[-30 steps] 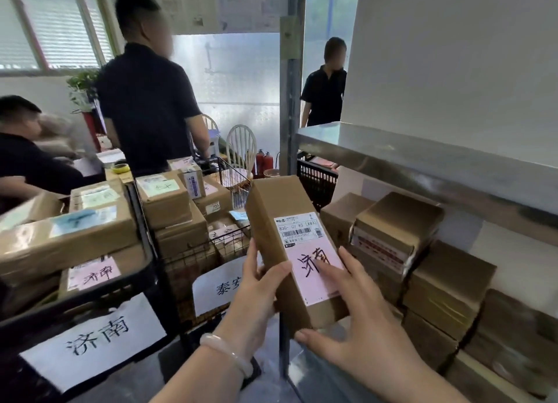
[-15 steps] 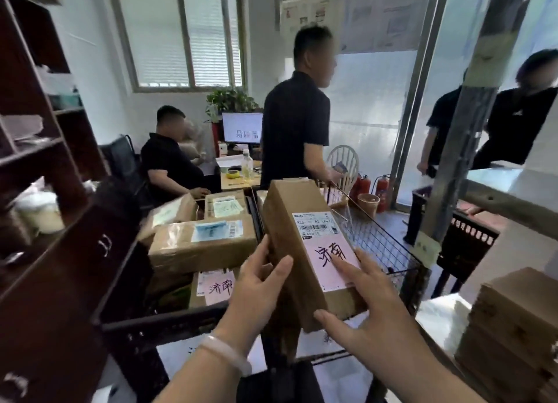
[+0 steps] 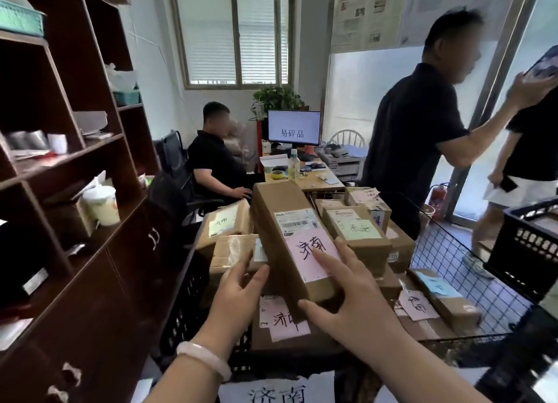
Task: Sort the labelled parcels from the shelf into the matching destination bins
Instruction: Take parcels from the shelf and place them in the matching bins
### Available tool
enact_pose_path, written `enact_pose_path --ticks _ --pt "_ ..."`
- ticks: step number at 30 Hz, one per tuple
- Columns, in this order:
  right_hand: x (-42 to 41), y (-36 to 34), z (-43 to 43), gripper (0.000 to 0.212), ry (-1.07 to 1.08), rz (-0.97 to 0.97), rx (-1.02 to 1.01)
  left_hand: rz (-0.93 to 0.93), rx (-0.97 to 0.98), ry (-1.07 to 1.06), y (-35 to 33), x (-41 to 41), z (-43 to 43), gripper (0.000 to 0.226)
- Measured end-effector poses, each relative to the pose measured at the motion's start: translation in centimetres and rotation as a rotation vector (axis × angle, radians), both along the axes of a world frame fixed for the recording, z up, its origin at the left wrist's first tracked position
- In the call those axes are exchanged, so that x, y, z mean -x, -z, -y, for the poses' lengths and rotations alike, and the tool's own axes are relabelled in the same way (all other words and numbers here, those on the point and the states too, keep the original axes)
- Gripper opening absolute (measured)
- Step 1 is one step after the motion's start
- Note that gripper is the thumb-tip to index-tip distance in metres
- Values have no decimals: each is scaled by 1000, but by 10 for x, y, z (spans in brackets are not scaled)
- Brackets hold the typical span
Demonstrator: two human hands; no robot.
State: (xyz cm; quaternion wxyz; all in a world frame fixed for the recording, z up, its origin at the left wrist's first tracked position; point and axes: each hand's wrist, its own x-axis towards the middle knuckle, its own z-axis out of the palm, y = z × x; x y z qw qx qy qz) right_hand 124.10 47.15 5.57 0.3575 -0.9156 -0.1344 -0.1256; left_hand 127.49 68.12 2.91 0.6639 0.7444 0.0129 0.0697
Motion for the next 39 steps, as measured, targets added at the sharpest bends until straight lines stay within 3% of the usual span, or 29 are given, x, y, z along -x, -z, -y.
enact_pose_path --ticks 8,11,18,22,27,35,39 --pt "-23 -4 10 74 -378 -108 118 22 88 -270 0 -21 -59 82" --pt "-35 -9 10 71 -445 -118 141 13 90 -299 5 -20 -70 60" --pt "-46 -6 9 73 -499 -135 201 18 36 -392 19 -8 -83 33" --pt "-46 -7 11 75 -574 -92 302 95 -14 -447 10 -4 -93 47" --pt "-48 -4 20 72 -611 5 378 105 -17 -473 9 -2 -102 34" --pt "-74 13 33 82 -558 -205 700 105 -26 -372 17 -1 -83 44" --pt "-82 22 42 81 -508 -135 779 124 -80 -295 16 -4 -69 41"
